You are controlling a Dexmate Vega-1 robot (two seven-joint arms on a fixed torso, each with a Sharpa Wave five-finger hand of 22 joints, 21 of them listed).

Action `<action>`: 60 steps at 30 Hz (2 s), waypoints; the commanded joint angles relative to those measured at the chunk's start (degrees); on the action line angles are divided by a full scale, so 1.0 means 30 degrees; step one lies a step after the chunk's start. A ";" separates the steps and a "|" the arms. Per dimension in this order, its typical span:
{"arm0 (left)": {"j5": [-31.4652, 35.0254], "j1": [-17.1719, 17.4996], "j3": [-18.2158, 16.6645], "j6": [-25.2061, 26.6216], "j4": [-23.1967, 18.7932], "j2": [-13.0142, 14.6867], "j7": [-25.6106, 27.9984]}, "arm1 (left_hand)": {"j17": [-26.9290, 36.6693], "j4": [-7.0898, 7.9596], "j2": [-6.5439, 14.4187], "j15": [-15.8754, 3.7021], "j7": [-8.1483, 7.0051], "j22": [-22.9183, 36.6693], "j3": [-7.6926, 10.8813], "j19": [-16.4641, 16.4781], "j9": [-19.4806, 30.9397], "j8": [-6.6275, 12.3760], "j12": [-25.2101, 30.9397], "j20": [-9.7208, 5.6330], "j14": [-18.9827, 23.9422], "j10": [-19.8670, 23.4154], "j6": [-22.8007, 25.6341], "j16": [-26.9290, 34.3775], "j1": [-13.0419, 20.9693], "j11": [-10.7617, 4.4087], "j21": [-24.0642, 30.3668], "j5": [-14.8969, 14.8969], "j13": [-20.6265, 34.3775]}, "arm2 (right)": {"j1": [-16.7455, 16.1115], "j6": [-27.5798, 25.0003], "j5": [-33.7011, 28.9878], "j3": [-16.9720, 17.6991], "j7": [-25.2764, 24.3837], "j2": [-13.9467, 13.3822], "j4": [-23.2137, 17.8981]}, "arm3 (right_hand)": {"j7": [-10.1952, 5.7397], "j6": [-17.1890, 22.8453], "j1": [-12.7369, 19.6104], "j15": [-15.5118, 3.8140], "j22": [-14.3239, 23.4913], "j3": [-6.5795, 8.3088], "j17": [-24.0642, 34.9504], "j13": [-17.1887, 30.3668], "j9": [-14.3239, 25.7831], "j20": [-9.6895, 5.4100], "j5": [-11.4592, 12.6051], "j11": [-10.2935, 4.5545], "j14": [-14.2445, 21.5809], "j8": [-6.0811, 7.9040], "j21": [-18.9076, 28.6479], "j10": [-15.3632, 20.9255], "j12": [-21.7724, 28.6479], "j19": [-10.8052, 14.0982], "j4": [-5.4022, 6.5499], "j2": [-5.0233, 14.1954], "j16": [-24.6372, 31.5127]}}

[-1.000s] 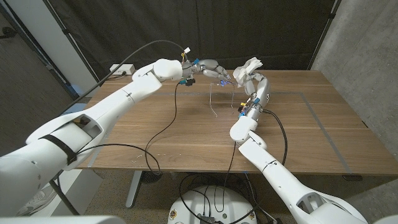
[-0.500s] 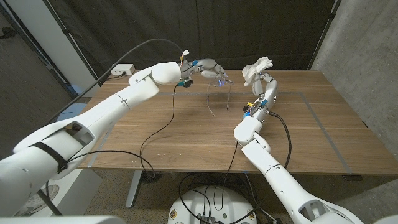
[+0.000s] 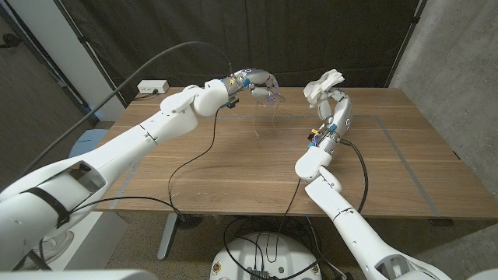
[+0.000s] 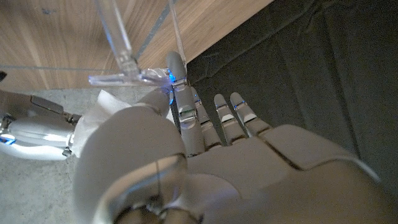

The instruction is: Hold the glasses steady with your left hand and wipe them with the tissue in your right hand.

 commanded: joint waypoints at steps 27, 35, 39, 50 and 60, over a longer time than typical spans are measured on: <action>1.1320 0.1372 -0.1362 0.0040 -0.3893 0.1312 -0.2477 | 0.0024 0.0178 -0.0291 -0.2534 -0.0399 -0.0073 0.0063 0.0234 -0.0208 -0.0145 -0.0084 -0.0457 0.0099 0.0076 0.0398 0.0157 -0.0206 -0.0285 0.0082 0.0192 0.0083 | 0.0284 -1.3414 -0.4718 -0.5994 0.5376 -0.7487 -0.4784 | -0.0337 -0.0020 -0.0174 -0.2945 0.0039 0.0197 0.0113 0.0069 0.0102 -0.0087 -0.0076 -0.0278 -0.0003 -0.0190 0.0262 -0.0032 -0.0177 0.0038 0.0081 0.0083 -0.0012; 1.1219 0.1923 -0.1769 0.0156 -0.3955 0.1407 -0.2092 | 0.0011 0.0173 -0.0298 -0.2565 -0.0410 -0.0079 0.0093 0.0271 -0.0164 -0.0148 -0.0088 -0.0490 0.0126 0.0144 0.0333 0.0147 -0.0234 -0.0288 0.0092 0.0197 0.0080 | 0.0881 -1.5279 -0.5377 -0.7105 0.7782 -0.8002 -0.5349 | -0.0477 -0.0073 -0.0202 -0.2948 0.0033 0.0223 0.0117 0.0072 0.0107 -0.0057 -0.0082 -0.0291 0.0001 -0.0231 0.0290 -0.0063 -0.0230 0.0029 0.0094 0.0074 -0.0010; 1.1171 0.2301 -0.1990 0.0255 -0.3998 0.1560 -0.1563 | 0.0023 0.0219 -0.0285 -0.2556 -0.0586 -0.0082 0.0090 0.0288 -0.0291 -0.0215 -0.0098 -0.0460 0.0234 0.0162 0.0356 0.0191 -0.0298 -0.0300 0.0097 0.0192 0.0078 | 0.1052 -1.6102 -0.5603 -0.7515 0.8861 -0.8235 -0.5710 | -0.0594 -0.0200 -0.0318 -0.2913 0.0029 0.0207 0.0129 0.0077 0.0112 -0.0044 -0.0099 -0.0222 -0.0016 -0.0300 0.0321 -0.0179 -0.0318 0.0020 0.0157 0.0044 -0.0010; 1.0734 0.3092 -0.2628 0.0277 -0.4118 0.2090 -0.0295 | 0.0101 0.0450 -0.0478 -0.2647 -0.1464 -0.0085 -0.0068 0.0437 -0.0800 -0.0440 -0.0131 -0.0631 0.0387 0.0258 0.0358 0.0239 -0.0723 -0.0302 0.0157 0.0119 0.0070 | 0.1334 -1.8139 -0.5610 -0.8162 1.2054 -0.9046 -0.7055 | -0.2184 -0.4860 -0.2188 -0.2226 -0.0024 -0.0191 0.0301 0.0154 0.0142 0.0355 -0.0398 0.0406 -0.1568 -0.1843 0.0638 -0.3027 -0.1373 -0.0325 0.0930 -0.0220 -0.0087; 0.9398 0.3901 -0.3449 0.0025 -0.4029 0.2634 0.1397 | 0.0193 0.0575 -0.0548 -0.2614 -0.1652 -0.0087 -0.0108 0.0477 -0.1160 -0.0536 -0.0244 -0.0614 0.0392 0.0128 0.0327 0.0235 -0.0948 -0.0285 0.0186 0.0094 0.0055 | 0.1441 -1.9374 -0.5271 -0.8382 1.3867 -0.9753 -0.8191 | -0.2466 -1.1000 -0.3441 -0.1347 -0.0124 -0.0507 0.0324 0.0202 0.0100 0.0693 -0.0402 0.1162 -0.3784 -0.2086 0.0699 -0.7114 -0.1577 -0.1149 0.1091 -0.0491 -0.0179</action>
